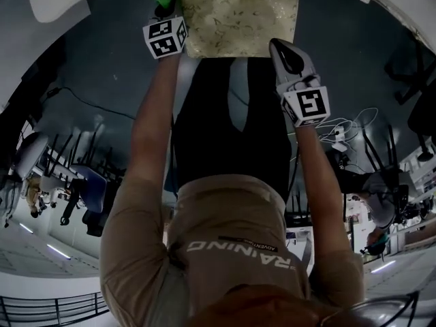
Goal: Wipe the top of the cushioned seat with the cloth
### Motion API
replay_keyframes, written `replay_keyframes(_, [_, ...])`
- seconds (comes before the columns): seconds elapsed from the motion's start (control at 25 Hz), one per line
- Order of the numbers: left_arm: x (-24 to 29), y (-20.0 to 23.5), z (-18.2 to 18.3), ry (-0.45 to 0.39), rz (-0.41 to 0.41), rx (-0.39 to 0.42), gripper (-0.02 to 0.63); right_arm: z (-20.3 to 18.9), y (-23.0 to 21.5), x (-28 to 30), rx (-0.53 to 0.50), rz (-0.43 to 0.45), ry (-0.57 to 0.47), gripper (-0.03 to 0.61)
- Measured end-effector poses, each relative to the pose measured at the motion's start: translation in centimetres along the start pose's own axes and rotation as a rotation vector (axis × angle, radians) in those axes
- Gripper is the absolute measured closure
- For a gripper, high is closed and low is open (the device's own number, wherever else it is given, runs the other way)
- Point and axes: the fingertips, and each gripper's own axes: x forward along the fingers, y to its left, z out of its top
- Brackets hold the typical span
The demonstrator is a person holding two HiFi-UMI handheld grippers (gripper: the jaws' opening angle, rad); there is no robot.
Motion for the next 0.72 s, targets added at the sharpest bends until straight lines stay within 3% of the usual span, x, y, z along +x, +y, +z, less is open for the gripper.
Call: replay_keyframes(0.72, [4.2,-23.3,3.0,0.033,-0.14,0.046,0.566,-2.2,-12.5,-8.5,0.053,0.026,-0.044,0.577])
